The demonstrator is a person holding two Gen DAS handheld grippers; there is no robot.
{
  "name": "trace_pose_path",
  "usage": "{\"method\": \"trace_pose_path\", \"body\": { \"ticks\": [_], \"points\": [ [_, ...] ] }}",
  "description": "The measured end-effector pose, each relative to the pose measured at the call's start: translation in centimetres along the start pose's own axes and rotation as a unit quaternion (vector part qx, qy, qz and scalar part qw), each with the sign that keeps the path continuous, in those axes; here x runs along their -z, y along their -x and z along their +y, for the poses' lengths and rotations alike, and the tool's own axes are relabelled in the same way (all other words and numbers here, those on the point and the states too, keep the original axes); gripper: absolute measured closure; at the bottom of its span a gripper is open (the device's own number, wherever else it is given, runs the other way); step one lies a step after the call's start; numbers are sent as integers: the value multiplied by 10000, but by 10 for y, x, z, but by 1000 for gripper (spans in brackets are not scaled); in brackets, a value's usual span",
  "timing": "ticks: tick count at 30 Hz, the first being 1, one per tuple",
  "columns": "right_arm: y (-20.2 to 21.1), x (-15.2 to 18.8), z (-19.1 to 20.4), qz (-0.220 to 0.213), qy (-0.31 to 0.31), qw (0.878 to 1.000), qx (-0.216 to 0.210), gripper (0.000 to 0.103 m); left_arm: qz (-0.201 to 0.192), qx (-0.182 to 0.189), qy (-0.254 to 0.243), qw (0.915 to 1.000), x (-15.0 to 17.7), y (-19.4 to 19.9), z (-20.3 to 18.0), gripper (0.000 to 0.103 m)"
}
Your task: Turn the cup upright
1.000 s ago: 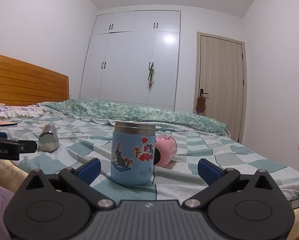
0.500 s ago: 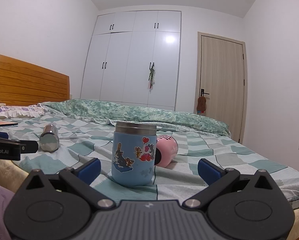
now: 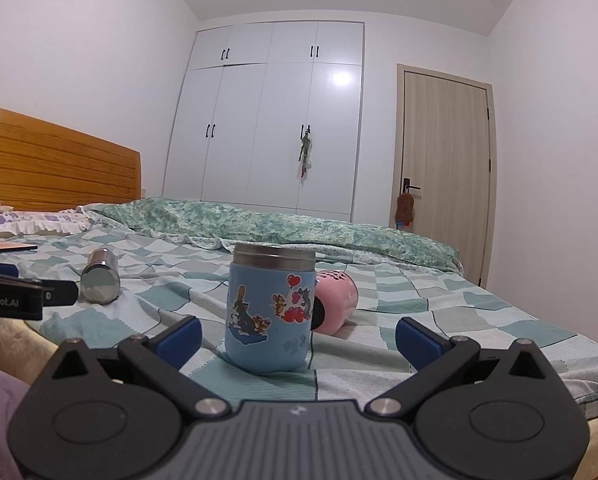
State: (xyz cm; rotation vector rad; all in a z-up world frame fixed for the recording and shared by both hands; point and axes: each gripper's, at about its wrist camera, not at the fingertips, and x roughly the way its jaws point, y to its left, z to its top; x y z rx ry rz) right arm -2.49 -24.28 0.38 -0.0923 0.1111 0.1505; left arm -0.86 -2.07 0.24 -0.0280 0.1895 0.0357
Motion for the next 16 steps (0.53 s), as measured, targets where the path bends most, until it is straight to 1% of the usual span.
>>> {"method": "trace_pose_path", "body": {
  "ticks": [11,16],
  "points": [
    [0,0,0,-2,2,10000,0,0,-5,1,-11,10000,0,0,-1,0],
    [0,0,0,-3,4,10000,-1,0,-13,61,-30,10000,0,-1,-1,0]
  ]
}}
